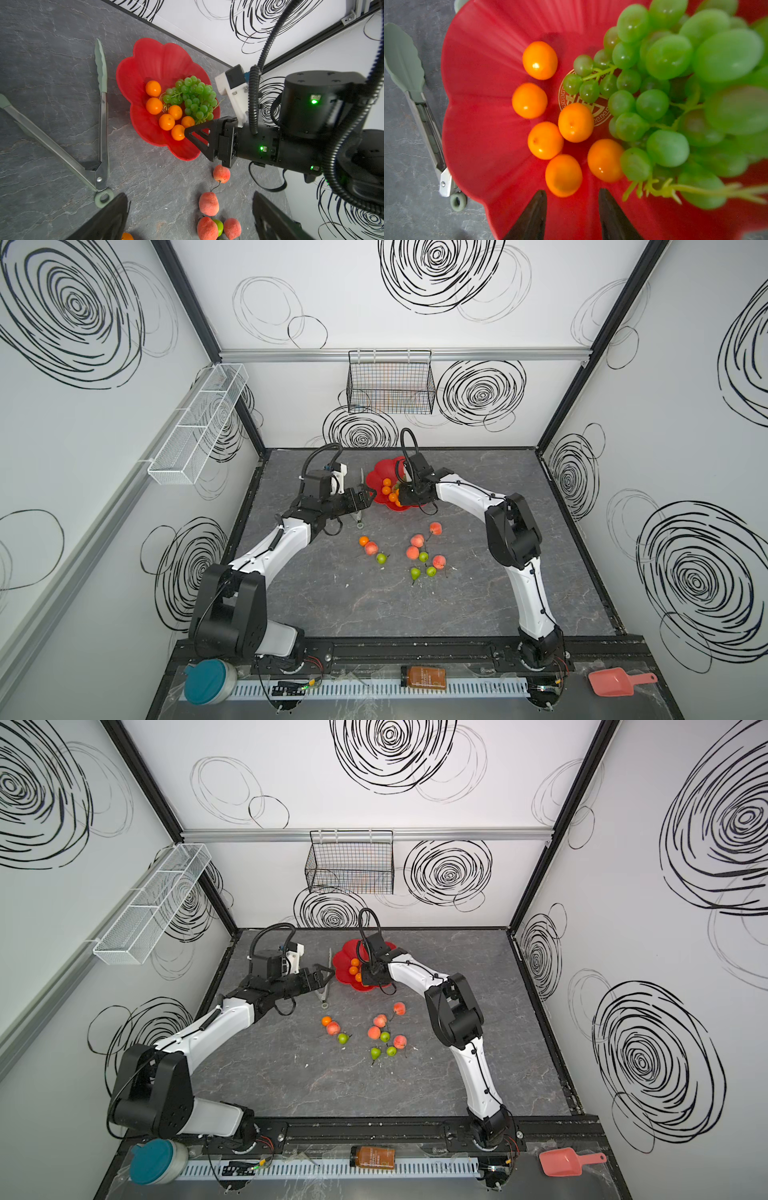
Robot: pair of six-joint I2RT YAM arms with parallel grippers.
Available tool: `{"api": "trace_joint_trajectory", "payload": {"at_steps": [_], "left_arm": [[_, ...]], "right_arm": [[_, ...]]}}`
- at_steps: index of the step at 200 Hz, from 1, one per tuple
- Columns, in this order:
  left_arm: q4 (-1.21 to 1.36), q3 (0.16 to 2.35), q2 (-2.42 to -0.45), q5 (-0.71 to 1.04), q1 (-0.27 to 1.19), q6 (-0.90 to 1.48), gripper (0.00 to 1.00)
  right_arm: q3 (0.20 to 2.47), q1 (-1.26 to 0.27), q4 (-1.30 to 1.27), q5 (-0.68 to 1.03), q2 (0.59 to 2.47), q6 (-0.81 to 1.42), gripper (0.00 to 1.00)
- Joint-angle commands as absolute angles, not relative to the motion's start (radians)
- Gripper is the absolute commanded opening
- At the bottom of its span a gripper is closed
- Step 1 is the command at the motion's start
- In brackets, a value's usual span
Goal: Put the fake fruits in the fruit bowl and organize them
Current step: 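Lower the tomato into the bowl and open the right gripper, then move the right gripper to the last tomato beside the peach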
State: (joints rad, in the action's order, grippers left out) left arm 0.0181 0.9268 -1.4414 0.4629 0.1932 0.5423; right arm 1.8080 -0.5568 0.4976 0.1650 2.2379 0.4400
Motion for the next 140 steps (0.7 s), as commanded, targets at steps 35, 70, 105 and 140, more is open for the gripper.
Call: {"api": "trace_joint_trajectory", "payload": {"at_steps": [35, 70, 105, 140], "left_arm": [[0.036, 0.93, -1.418, 0.438, 0.184, 0.525, 0.96], [0.0, 0.919, -1.358, 0.415, 0.198, 0.508, 0.96], [-0.083, 0.886, -1.268, 0.384, 0.195, 0.513, 0.96], [-0.172, 0.833, -1.152, 0.356, 0.177, 0.508, 0.96]], "right_arm": [[1.804, -0.56, 0.507, 0.138, 2.187, 0.425, 0.47], [1.699, -0.561, 0.438, 0.132, 2.073, 0.416, 0.47], [1.558, -0.58, 0.335, 0.109, 1.942, 0.439, 0.47], [1.363, -0.608, 0.164, 0.067, 1.803, 0.567, 0.5]]}}
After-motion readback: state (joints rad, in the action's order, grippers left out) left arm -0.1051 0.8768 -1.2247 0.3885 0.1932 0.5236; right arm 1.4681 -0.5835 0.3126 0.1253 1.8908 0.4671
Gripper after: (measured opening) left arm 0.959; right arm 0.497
